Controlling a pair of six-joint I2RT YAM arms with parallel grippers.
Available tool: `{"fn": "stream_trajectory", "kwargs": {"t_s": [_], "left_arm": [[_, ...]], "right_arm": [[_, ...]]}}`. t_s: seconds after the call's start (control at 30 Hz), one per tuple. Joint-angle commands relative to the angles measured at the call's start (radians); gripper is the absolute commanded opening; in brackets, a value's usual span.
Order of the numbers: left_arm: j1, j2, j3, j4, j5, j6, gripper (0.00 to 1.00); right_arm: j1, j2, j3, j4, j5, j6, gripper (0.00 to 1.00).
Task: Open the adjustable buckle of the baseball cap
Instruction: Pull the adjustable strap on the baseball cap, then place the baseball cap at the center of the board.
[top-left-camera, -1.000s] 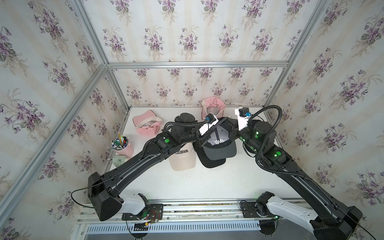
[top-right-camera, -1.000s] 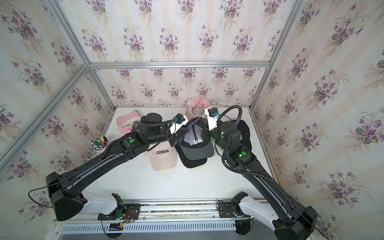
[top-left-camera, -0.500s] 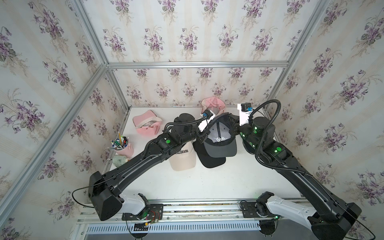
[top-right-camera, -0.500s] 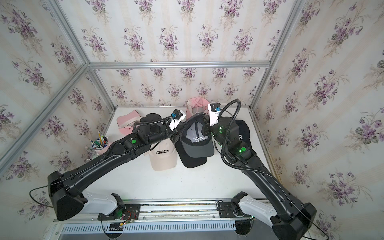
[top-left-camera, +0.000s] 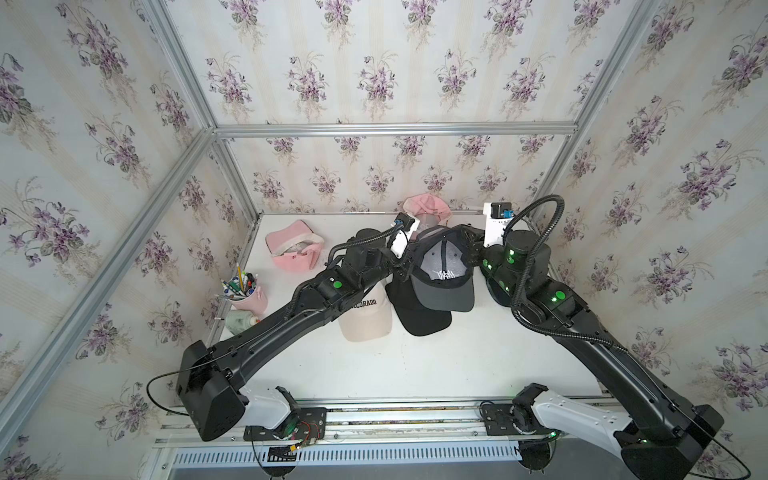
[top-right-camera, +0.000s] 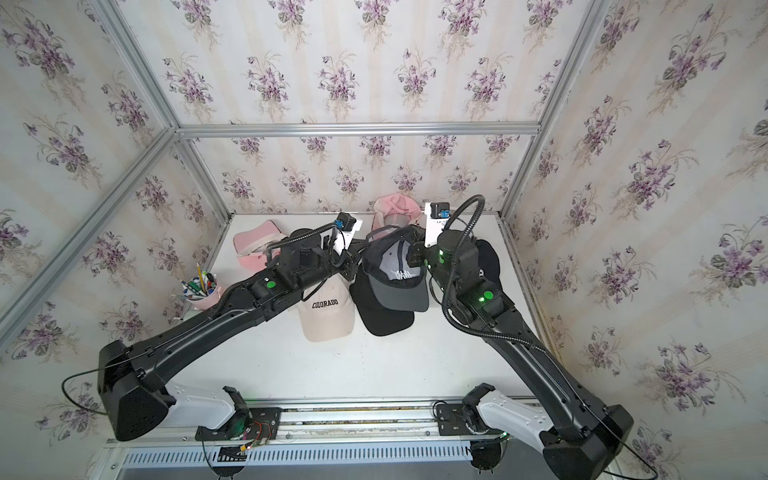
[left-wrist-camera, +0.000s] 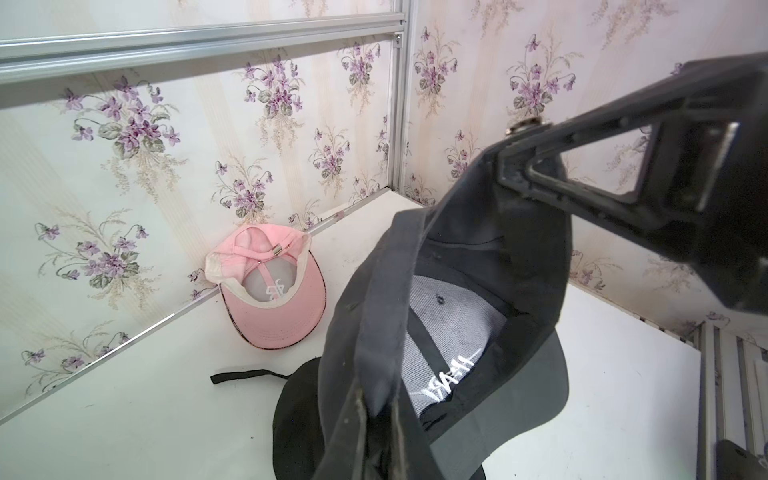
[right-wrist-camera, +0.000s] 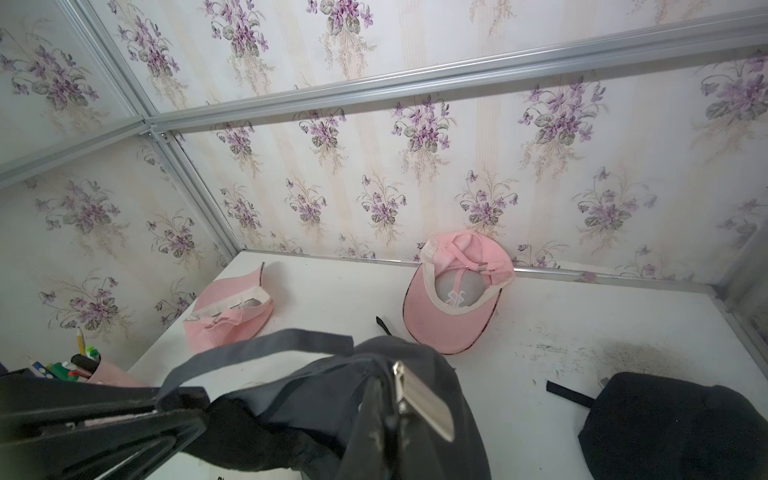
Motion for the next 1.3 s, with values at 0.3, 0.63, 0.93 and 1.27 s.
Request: {"fn": "stream_trajectory", "kwargs": {"t_s": [0.3, 0.63, 0.93, 1.27], "left_arm": [[0.007, -0.015, 0.042, -0.001, -0.037, -0.027, 0.64], [-0.088, -0.042, 0.035, -0.065, -0.038, 0.043, 0.72], [-0.196, 0.069, -0.023, 0.107, -0.07, 0.036, 0.73], [-0.202, 0.242, 0.004, 0.287, -0.107, 0.024, 0.74]], "right_arm": [[-0.008, 0.044, 0.066, 0.01, 0.06, 0.109, 0.0], [-0.008, 0.148, 0.166, 0.047, 0.171, 0.225, 0.0], [-0.006, 0.226, 0.247, 0.092, 0.209, 0.329, 0.0], [-0.005, 0.248, 0.283, 0.032, 0.272, 0.429, 0.0]]}}
